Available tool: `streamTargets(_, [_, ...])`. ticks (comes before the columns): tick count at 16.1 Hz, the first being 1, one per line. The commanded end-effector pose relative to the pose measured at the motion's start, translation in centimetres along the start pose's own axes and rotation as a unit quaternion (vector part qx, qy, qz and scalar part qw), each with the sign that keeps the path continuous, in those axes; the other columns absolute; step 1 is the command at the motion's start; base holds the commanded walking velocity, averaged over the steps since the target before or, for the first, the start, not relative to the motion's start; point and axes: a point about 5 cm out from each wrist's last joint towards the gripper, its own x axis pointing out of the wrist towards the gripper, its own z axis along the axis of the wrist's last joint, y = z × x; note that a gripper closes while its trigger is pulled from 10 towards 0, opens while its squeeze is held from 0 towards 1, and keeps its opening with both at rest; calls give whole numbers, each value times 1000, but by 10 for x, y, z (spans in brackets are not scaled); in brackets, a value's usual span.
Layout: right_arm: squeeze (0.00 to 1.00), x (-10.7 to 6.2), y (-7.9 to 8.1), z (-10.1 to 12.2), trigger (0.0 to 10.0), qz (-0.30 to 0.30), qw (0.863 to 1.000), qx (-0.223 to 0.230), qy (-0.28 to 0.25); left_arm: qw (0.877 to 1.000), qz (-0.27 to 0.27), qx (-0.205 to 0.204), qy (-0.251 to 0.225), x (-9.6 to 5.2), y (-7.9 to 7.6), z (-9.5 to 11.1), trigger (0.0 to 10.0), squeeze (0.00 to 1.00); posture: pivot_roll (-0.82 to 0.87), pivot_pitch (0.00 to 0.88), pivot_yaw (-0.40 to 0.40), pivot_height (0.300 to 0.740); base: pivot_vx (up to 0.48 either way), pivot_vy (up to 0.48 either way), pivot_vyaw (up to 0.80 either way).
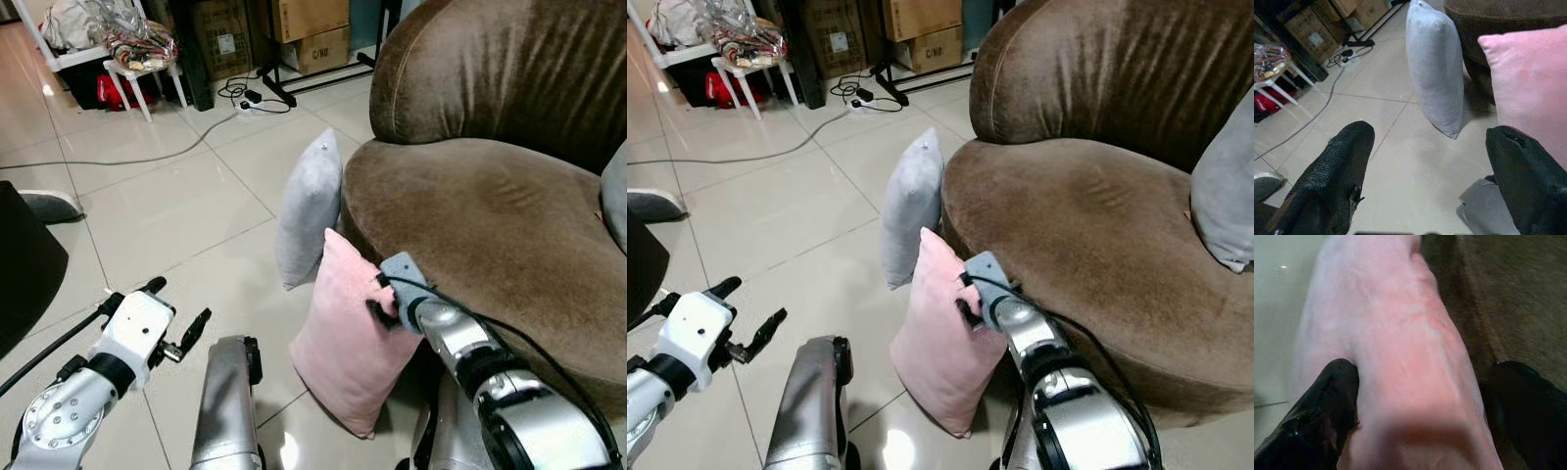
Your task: Move the pillow to the sofa from floor
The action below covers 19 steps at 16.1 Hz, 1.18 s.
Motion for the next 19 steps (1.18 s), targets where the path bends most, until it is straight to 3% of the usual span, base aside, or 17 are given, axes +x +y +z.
streamTargets(1, [1000,0,-5,3,10000,-29,1000,-9,3,1000,-12,7,-2,-2,-1,4,10000,0,46,0,57,425,0,0,0])
streamTargets(2, [1000,1,-6,-1,10000,-41,999,-25,21,1000,-18,7,0,-3,-2,5,10000,0,44,1,60,425,0,0,0])
streamTargets(3, [0,1,-4,-12,10000,-31,997,-51,57,1000,-27,8,5,-4,-3,3,10000,0,44,9,61,425,0,0,0])
streamTargets(7, [0,-2,5,-39,10000,22,991,-26,127,998,-52,5,21,-9,-7,0,10000,0,46,12,43,425,0,0,0])
streamTargets(11, [0,-4,16,-47,9843,93,982,-55,153,997,-65,-2,30,-12,-15,-5,10000,0,45,0,21,425,0,0,0])
streamTargets(12, [0,-3,18,-45,4157,95,983,-51,150,997,-65,-3,31,-13,-14,-6,10000,0,46,0,18,425,0,0,0])
streamTargets(13, [0,-3,20,-43,39,99,983,-47,146,997,-66,-5,33,-12,-14,-7,10000,0,45,0,17,425,0,0,0])
streamTargets(19, [0,-1,34,-36,0,130,982,-61,123,996,-80,-6,36,-13,-14,-9,10000,0,44,0,15,425,0,0,0])
